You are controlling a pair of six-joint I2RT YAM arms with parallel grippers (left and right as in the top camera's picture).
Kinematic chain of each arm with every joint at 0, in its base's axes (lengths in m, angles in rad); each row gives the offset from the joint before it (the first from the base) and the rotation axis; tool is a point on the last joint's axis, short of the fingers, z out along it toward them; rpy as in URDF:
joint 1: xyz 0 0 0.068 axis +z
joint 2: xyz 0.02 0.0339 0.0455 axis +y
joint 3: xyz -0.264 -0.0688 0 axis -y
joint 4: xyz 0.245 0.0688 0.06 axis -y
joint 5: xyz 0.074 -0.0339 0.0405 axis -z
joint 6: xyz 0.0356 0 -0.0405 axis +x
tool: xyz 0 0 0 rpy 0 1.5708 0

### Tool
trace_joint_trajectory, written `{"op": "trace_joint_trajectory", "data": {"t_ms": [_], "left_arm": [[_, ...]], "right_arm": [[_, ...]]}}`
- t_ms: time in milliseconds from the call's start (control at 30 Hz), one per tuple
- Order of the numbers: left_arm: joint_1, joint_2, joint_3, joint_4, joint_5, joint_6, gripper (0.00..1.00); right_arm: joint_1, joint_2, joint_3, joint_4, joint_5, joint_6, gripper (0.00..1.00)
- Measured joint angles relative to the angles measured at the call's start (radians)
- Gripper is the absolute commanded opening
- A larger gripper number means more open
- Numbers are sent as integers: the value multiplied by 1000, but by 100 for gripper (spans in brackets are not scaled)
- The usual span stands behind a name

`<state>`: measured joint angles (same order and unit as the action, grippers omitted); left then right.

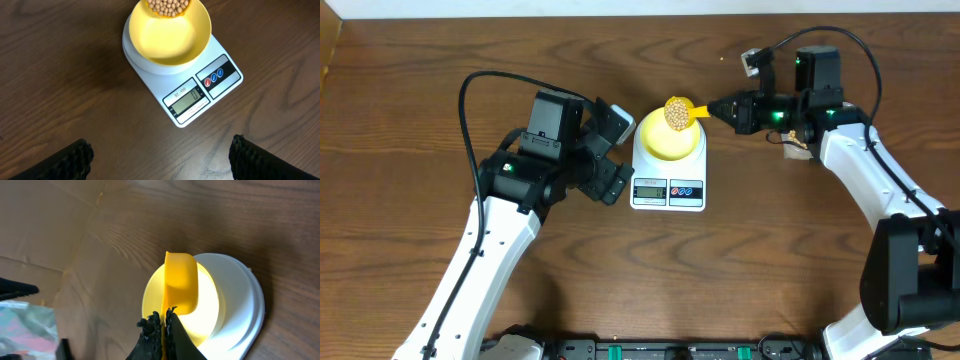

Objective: Scoop item into bowl and weigh 50g on scale
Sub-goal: 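Tilt the scoop with the right gripper to pour soybeans into the bowl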

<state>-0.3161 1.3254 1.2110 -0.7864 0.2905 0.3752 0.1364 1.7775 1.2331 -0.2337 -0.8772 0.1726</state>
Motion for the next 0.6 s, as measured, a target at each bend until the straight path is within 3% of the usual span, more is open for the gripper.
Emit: {"op": "trace_joint_trajectory", "data": {"t_ms": [600], "left_arm": [[0,0,0,0,0,0,89]], "right_arm": [[58,0,0,0,138,-100,1]]}}
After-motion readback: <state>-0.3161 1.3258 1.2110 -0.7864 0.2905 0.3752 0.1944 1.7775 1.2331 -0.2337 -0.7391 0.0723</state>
